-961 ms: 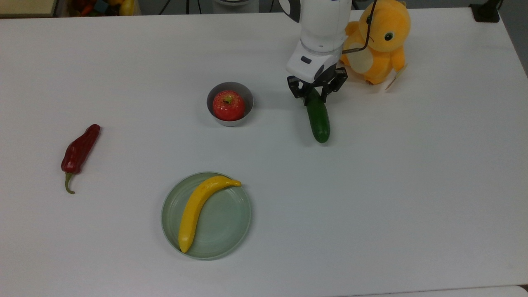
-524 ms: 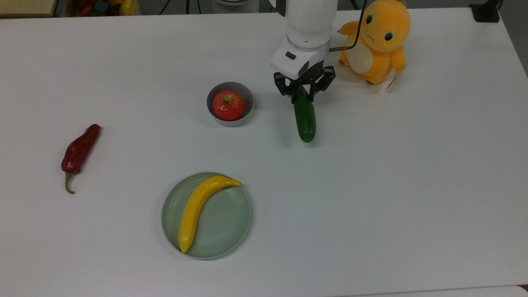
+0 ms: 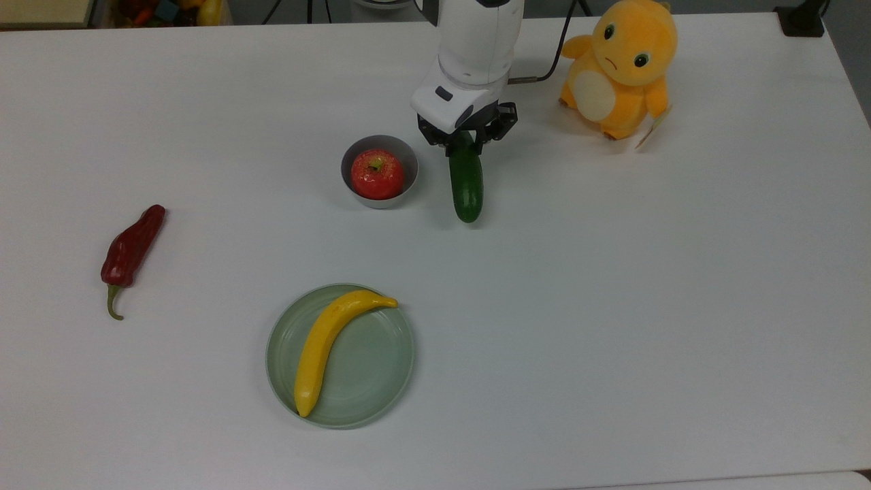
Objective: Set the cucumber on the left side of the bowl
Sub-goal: 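Carry the cucumber toward the grey bowl and set it beside the bowl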
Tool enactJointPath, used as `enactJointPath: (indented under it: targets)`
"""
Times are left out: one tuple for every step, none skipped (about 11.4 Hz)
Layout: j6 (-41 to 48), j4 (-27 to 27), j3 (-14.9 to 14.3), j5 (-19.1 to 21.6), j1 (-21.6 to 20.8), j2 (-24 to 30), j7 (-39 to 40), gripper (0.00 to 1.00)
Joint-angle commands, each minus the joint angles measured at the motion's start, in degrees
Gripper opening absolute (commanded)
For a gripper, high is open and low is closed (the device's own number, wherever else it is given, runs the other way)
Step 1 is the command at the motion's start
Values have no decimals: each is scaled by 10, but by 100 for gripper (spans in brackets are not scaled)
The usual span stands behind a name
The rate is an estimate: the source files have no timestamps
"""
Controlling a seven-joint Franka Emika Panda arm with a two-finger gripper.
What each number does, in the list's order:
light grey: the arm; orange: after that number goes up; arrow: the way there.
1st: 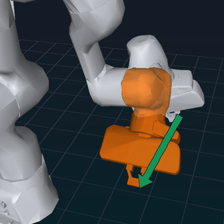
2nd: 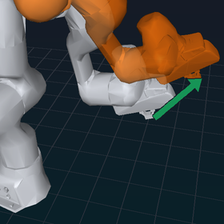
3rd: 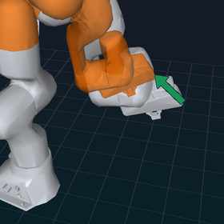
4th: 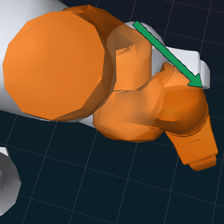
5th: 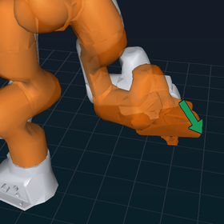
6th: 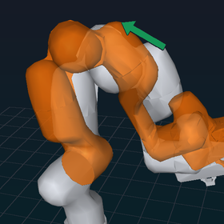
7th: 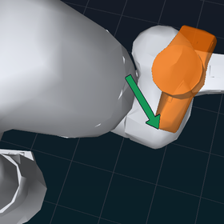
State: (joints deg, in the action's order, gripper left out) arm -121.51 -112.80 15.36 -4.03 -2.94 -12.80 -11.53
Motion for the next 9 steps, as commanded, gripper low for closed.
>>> enactJointPath:
  targets:
    - [24, -7, -4, -8, 0, 12, 9, 0]
    - [24, -8, -4, -8, 3, 12, 8, 0]
    - [24, -12, -4, -8, 3, 12, 8, 0]
    - [25, -14, -4, -8, 3, 13, 5, 0]
    - [26, -17, -4, -8, 1, 13, 3, 0]
    - [27, -20, -4, -8, 1, 14, 2, 0]
    - [27, -20, -4, -8, 2, 13, 1, 0]
    - [28, -22, -4, -8, 2, 13, 1, 0]
    - [28, -27, -4, -7, 2, 14, 0, 0]
